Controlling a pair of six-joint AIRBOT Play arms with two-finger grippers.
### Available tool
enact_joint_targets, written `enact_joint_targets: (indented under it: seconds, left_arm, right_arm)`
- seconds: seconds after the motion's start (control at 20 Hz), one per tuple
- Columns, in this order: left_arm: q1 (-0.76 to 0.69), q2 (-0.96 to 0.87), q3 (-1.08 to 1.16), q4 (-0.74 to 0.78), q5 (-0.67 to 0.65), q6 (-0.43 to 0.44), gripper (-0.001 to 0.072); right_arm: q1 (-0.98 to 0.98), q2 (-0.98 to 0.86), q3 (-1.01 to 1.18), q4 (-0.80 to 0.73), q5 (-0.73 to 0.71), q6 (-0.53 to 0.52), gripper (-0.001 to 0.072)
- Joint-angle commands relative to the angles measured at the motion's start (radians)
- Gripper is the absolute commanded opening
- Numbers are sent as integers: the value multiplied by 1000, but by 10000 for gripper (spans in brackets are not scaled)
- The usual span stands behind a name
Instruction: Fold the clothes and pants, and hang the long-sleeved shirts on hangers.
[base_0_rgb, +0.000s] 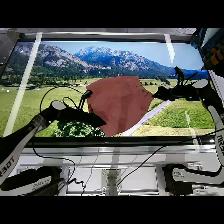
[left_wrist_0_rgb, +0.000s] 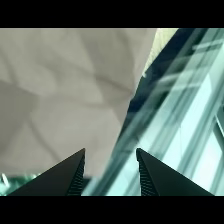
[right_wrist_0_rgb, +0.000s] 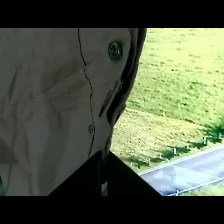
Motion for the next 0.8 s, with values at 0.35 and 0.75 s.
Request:
enact_joint_targets:
  seconds: [0.35,0.75]
  left_arm:
    - [24,-1,-193,29,16,-339,708]
    - [-133,-32,-213,-116,195,-296,703]
  right_arm:
    - [47,19,0,2,-72,21,21]
    - [111,19,0,54,-166,22,21]
